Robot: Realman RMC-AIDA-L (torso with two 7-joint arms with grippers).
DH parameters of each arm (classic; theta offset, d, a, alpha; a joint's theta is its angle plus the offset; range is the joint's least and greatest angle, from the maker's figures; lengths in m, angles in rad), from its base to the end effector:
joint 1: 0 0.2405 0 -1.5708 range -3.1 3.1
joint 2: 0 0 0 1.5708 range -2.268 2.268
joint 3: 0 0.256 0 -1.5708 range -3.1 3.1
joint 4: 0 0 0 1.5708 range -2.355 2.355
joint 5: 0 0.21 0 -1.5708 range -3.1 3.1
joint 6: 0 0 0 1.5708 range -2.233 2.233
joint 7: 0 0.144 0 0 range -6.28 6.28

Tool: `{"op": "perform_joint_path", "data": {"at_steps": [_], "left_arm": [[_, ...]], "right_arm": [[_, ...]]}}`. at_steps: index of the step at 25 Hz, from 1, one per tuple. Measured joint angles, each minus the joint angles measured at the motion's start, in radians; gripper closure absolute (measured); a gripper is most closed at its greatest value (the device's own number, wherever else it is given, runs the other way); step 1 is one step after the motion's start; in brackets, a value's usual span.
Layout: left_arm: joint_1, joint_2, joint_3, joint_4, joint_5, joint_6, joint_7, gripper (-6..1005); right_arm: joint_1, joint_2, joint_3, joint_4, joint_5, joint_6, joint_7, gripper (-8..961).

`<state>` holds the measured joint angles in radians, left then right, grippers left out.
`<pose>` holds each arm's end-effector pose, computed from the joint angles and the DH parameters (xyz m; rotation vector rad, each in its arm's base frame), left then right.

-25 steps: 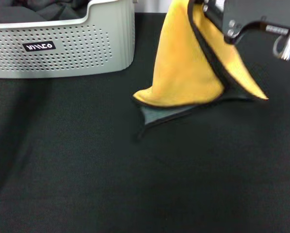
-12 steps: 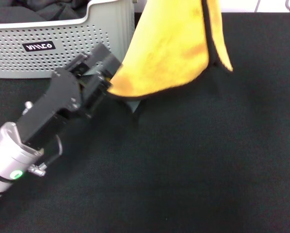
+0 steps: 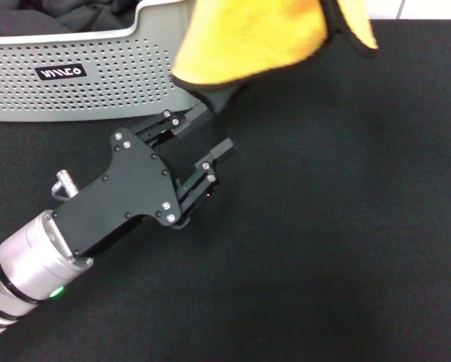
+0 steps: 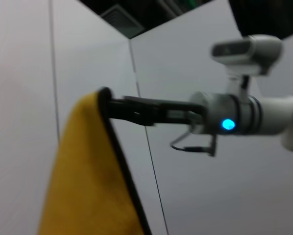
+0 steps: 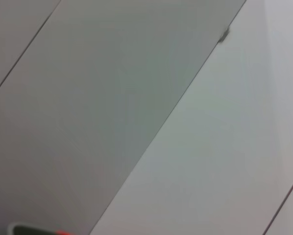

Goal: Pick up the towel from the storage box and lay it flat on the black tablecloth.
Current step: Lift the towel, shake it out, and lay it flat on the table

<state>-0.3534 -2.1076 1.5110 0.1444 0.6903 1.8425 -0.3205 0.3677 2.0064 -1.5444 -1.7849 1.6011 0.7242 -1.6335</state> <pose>-0.2452 0.2349 -0.0383 -2.1325 0.0506 -1.3388 0.0104 0.3388 0.0832 -2.1601 -0.4703 0.7949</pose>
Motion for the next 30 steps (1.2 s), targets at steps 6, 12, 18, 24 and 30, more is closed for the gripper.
{"op": "perform_joint_path", "data": {"at_steps": [6, 12, 18, 24, 30], "left_arm": [[-0.026, 0.000, 0.002, -0.003, -0.002, -0.010, 0.234, 582], [-0.034, 0.000, 0.003, -0.007, -0.066, -0.019, 0.480, 579], [-0.056, 0.000, 0.003, -0.003, -0.150, -0.056, 0.619, 530], [-0.088, 0.000, 0.005, -0.003, -0.191, -0.075, 0.781, 492], [-0.103, 0.000, 0.011, 0.001, -0.210, -0.077, 1.007, 485]], "right_arm": [[0.051, 0.006, -0.055, 0.000, 0.006, -0.097, 0.012, 936], [0.132, 0.019, -0.071, 0.021, 0.009, -0.138, 0.059, 935], [0.185, 0.019, -0.079, 0.024, 0.012, -0.170, 0.103, 934], [0.228, 0.020, -0.082, 0.033, 0.013, -0.216, 0.165, 934], [0.272, 0.021, -0.080, 0.073, 0.012, -0.247, 0.207, 933]]}}
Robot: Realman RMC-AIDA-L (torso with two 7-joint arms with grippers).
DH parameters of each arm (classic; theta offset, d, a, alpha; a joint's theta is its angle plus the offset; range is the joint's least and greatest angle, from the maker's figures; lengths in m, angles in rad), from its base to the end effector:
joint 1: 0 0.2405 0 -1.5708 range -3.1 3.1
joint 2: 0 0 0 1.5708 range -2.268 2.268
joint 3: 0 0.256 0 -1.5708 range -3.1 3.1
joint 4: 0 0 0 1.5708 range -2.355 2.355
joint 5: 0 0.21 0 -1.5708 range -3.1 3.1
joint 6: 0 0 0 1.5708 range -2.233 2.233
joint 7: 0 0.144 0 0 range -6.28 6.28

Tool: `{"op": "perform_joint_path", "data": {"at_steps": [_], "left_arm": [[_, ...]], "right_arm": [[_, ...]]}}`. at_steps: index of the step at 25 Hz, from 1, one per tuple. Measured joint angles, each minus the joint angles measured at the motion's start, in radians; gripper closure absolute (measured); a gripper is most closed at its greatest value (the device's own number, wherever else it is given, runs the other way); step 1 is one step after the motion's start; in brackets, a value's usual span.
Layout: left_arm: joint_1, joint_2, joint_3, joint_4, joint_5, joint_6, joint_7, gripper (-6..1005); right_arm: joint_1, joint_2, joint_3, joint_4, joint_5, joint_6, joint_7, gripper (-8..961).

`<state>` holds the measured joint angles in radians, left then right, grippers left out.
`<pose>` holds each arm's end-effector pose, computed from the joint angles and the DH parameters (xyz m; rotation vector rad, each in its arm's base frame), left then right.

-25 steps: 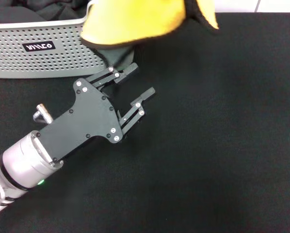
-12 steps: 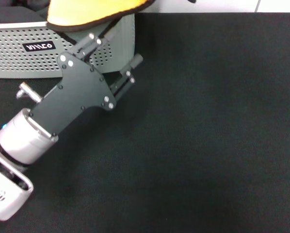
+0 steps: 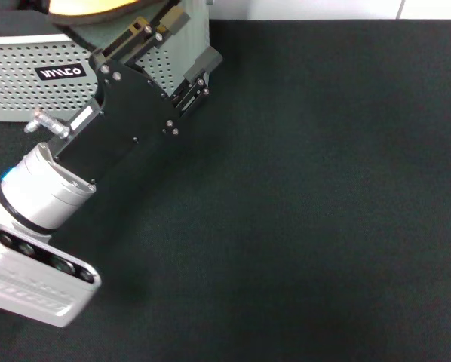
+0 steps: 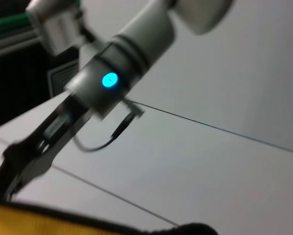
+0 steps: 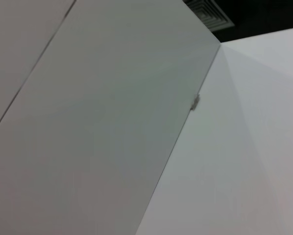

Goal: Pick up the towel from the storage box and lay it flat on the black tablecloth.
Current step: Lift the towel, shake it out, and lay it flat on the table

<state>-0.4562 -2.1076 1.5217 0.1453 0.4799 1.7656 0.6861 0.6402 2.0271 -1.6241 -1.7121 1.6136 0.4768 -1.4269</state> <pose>-0.2284 0.2830 -0.0229 -1.5566 0.9180 -0.6318 -0.0788 0.3530 0.0747 -2.1184 -0.3628 1.0826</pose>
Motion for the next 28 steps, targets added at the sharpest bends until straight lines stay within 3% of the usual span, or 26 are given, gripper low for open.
{"op": "perform_joint_path", "data": {"at_steps": [5, 10, 16, 24, 28], "left_arm": [[-0.001, 0.000, 0.019, 0.009, -0.014, 0.003, 0.199, 484], [-0.011, 0.000, 0.030, 0.018, -0.074, 0.005, 0.211, 484], [-0.044, 0.000, 0.116, 0.019, -0.190, -0.007, 0.232, 485], [-0.060, 0.000, 0.174, 0.035, -0.219, -0.076, 0.391, 484], [-0.054, 0.000, 0.241, 0.057, -0.300, -0.086, 0.426, 484]], "right_arm": [[0.038, 0.000, 0.006, 0.027, -0.006, 0.000, 0.049, 932], [0.046, 0.001, 0.006, 0.031, -0.001, 0.000, 0.079, 931], [0.056, 0.001, -0.001, 0.058, 0.016, -0.001, 0.106, 930], [0.071, 0.001, -0.010, 0.096, 0.072, 0.005, 0.109, 929], [0.066, 0.001, -0.022, 0.096, 0.093, 0.010, 0.113, 929]]}}
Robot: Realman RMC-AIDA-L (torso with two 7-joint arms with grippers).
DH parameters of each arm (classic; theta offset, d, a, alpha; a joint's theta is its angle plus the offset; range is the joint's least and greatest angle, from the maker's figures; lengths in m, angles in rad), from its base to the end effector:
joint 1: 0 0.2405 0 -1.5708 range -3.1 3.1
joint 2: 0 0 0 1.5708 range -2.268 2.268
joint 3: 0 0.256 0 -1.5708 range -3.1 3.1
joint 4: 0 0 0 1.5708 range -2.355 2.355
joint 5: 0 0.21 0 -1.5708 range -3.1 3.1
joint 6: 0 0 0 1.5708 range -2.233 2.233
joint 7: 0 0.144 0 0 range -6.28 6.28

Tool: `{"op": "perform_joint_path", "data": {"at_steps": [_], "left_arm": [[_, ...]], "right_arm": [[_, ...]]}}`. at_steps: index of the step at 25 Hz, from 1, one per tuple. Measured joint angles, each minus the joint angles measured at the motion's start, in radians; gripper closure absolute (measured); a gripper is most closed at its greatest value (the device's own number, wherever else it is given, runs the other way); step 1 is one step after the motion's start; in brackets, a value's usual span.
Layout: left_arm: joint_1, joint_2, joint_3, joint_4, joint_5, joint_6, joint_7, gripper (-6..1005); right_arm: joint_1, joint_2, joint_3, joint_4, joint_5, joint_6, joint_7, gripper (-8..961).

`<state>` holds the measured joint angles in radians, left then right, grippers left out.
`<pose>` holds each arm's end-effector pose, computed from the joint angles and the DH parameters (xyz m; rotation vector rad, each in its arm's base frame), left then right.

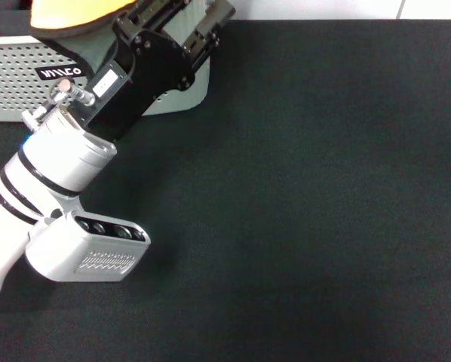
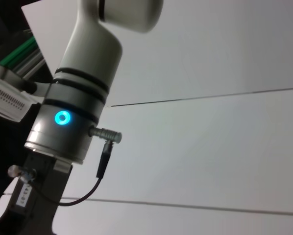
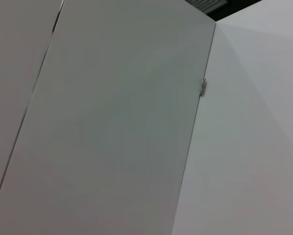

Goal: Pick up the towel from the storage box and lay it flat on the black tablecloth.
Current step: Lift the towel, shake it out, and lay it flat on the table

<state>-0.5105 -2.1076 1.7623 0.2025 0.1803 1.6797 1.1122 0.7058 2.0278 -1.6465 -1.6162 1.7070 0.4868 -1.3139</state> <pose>-0.2046 0.3082 -0.0239 -1.2720 1.1747 -0.3358 -0.0871 0.3600 0.0558 -2.2507 -0.1668 1.2018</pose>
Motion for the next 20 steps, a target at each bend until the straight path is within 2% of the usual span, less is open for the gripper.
{"op": "perform_joint_path", "data": {"at_steps": [5, 8, 15, 20], "left_arm": [[0.007, 0.000, 0.141, 0.023, -0.177, -0.016, 0.063, 484], [0.012, 0.000, 0.183, 0.036, -0.247, -0.032, 0.095, 485], [0.019, 0.000, 0.192, 0.041, -0.316, -0.036, 0.130, 484], [0.035, 0.000, 0.192, 0.042, -0.329, -0.031, 0.166, 485]], "right_arm": [[-0.004, 0.000, -0.005, 0.001, 0.031, 0.013, 0.000, 928], [-0.013, 0.000, -0.006, 0.002, 0.055, 0.023, -0.002, 928], [-0.061, 0.000, -0.006, -0.005, 0.078, 0.051, -0.014, 927], [-0.099, 0.000, -0.007, -0.006, 0.157, 0.053, -0.110, 926]]}}
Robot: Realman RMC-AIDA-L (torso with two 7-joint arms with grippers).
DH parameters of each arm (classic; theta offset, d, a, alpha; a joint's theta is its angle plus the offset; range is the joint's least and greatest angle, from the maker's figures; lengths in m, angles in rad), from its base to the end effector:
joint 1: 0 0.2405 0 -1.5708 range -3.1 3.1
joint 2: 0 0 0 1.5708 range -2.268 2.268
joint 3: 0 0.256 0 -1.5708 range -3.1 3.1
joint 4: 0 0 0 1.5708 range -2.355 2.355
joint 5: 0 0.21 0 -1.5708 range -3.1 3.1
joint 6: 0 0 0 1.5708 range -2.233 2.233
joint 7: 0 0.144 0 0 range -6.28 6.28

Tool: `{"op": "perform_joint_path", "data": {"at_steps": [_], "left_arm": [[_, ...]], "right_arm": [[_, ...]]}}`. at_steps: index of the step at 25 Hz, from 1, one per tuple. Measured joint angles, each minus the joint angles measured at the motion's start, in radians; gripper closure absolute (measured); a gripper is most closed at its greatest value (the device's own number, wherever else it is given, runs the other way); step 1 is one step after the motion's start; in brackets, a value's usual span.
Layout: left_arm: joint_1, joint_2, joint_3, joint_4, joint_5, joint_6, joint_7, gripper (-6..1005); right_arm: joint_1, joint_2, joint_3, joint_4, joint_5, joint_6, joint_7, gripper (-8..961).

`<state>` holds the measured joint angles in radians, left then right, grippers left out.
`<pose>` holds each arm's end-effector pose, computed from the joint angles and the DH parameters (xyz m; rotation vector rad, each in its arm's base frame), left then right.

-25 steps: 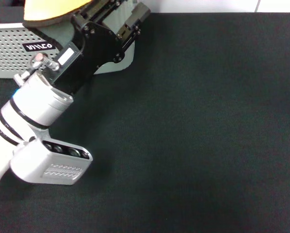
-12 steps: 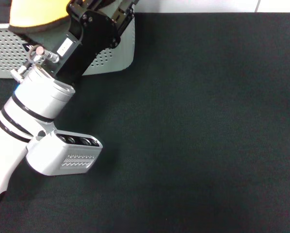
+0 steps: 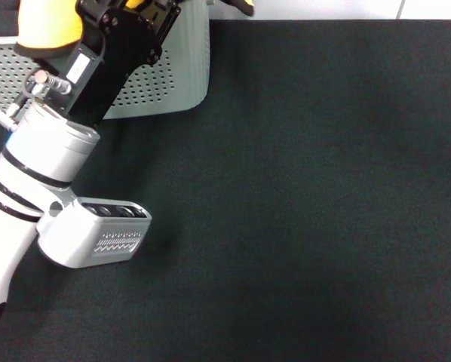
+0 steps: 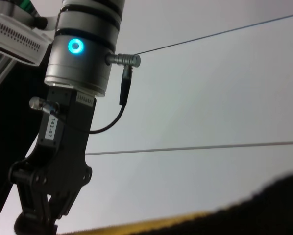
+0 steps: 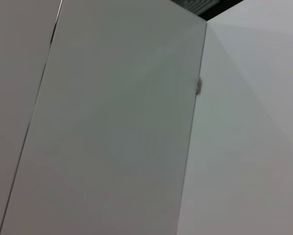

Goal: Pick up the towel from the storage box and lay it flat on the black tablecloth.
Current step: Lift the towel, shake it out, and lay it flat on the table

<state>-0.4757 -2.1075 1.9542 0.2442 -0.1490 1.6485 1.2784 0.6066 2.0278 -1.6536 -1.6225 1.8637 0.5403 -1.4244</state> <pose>-0.2116 0.3118 -0.0142 -1.1531 1.1037 -0.1570 -0.0605 0.3535 0.0565 -2.2656 -0.1009 1.2548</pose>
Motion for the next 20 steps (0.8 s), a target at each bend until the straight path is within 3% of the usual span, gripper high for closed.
{"op": "perform_joint_path", "data": {"at_steps": [20], "left_arm": [[0.077, 0.000, -0.002, 0.023, -0.002, 0.004, 0.089, 485]], "right_arm": [[-0.093, -0.001, 0.013, 0.016, 0.062, 0.029, -0.165, 923]]}}
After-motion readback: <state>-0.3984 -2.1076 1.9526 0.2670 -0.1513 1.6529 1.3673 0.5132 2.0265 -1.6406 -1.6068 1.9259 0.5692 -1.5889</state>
